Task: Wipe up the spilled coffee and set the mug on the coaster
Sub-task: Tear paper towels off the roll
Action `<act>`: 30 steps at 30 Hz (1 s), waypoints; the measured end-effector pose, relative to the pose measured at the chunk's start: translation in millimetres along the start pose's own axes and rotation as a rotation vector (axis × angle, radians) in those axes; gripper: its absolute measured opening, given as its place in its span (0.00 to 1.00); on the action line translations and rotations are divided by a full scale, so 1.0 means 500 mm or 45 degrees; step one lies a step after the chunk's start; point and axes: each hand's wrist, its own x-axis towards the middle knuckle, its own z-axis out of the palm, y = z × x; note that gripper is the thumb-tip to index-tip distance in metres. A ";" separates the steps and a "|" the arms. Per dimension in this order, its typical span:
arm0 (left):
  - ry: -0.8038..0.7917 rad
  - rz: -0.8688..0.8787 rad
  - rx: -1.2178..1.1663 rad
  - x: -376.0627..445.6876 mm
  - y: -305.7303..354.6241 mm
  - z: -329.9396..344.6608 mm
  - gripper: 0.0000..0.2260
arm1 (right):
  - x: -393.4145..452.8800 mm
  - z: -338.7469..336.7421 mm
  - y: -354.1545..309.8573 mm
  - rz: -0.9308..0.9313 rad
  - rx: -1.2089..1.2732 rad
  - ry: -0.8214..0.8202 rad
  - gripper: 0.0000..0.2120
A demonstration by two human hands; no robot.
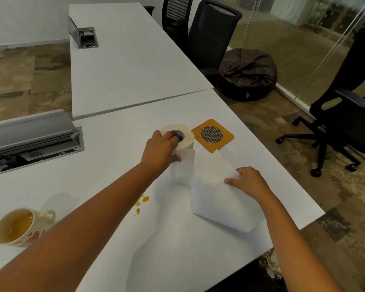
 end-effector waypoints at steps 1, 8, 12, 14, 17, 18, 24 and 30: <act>0.000 -0.004 -0.007 0.000 0.000 0.001 0.25 | -0.002 0.004 0.006 0.006 0.026 0.009 0.12; -0.011 -0.014 -0.019 0.005 0.003 -0.001 0.25 | 0.005 0.007 0.030 0.048 0.099 0.056 0.29; -0.024 -0.023 -0.040 0.009 0.010 -0.004 0.25 | 0.004 0.006 0.053 0.082 0.162 0.078 0.32; -0.022 -0.030 -0.043 0.010 0.011 -0.003 0.25 | 0.006 0.013 0.064 0.075 0.204 0.085 0.29; -0.013 -0.037 -0.042 0.010 0.011 -0.003 0.25 | 0.000 0.026 0.069 0.045 0.344 -0.010 0.20; -0.013 -0.040 -0.043 0.010 0.011 -0.003 0.25 | -0.001 0.030 0.072 0.044 0.371 -0.068 0.21; 0.002 -0.072 -0.069 0.009 0.013 0.003 0.25 | -0.001 0.043 0.060 0.011 0.020 0.392 0.35; 0.014 -0.069 -0.072 0.007 0.013 0.008 0.26 | 0.011 0.106 -0.050 -0.413 -0.144 0.375 0.29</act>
